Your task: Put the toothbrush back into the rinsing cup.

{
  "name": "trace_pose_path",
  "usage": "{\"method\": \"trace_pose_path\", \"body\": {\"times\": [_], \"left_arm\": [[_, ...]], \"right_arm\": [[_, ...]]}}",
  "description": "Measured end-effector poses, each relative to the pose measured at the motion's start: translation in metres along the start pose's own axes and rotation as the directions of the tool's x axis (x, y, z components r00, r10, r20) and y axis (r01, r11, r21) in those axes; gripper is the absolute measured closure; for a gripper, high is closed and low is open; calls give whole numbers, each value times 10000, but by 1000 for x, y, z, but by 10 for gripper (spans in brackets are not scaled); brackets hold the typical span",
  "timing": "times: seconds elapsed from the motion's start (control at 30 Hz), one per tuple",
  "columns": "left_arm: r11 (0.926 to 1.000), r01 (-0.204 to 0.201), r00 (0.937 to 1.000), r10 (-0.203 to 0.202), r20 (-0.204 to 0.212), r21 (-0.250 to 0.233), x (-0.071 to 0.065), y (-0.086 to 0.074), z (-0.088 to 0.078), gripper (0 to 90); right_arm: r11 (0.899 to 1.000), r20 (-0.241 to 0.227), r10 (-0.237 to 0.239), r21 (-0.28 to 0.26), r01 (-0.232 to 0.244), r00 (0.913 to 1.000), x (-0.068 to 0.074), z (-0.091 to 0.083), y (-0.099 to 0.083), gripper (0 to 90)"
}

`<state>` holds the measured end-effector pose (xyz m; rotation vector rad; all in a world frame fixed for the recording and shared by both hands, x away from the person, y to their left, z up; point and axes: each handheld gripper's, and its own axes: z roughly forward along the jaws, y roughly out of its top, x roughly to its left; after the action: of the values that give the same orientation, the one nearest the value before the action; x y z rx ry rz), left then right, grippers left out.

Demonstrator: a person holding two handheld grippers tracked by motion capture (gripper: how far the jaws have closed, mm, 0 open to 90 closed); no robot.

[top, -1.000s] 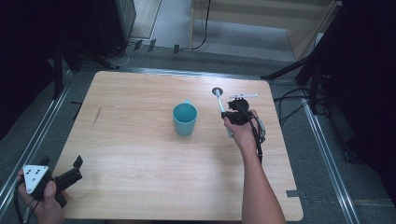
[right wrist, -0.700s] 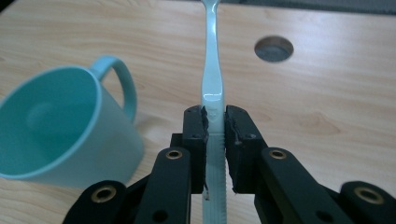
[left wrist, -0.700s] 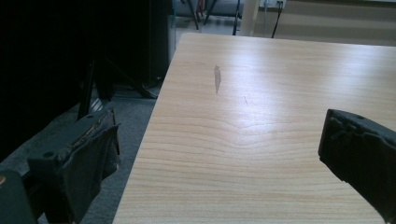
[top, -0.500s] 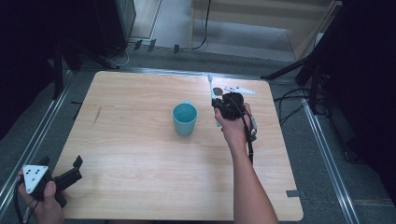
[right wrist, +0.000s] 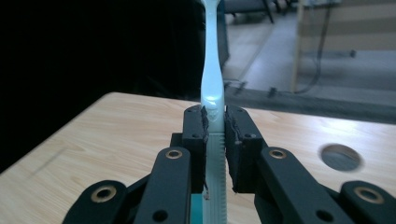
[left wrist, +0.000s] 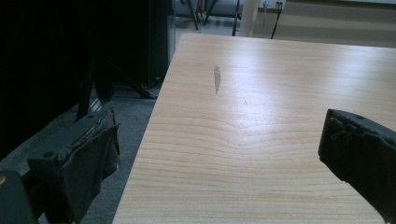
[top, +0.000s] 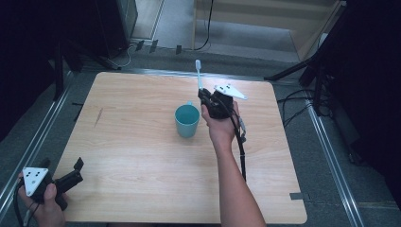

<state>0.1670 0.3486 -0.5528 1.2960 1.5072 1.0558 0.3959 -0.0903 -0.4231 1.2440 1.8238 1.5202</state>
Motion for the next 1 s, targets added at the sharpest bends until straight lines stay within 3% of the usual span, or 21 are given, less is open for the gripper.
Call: {"method": "trace_pose_path", "body": {"times": [0.3, 0.47, 0.9, 1.0], "left_arm": [[10000, 31, 10000, -31, 10, -9, 0, 0, 0, 0], [10000, 34, 10000, -34, 11, -5, 0, 0, 0, 0], [10000, 77, 10000, -77, 55, 12, 1, 0, 0, 0], [10000, 69, 10000, -69, 53, 13, 1, 0, 0, 0]], "right_arm": [[9978, -475, -197, -635, 167, 9987, 8, 12, -11, 795], [9974, -504, -554, -478, 530, 9972, 12, 15, -17, 795], [9994, -503, -195, 261, 208, 9985, 6, 20, -45, 795], [9981, -412, -318, 509, 339, 9986, 6, 21, -51, 795]]}}
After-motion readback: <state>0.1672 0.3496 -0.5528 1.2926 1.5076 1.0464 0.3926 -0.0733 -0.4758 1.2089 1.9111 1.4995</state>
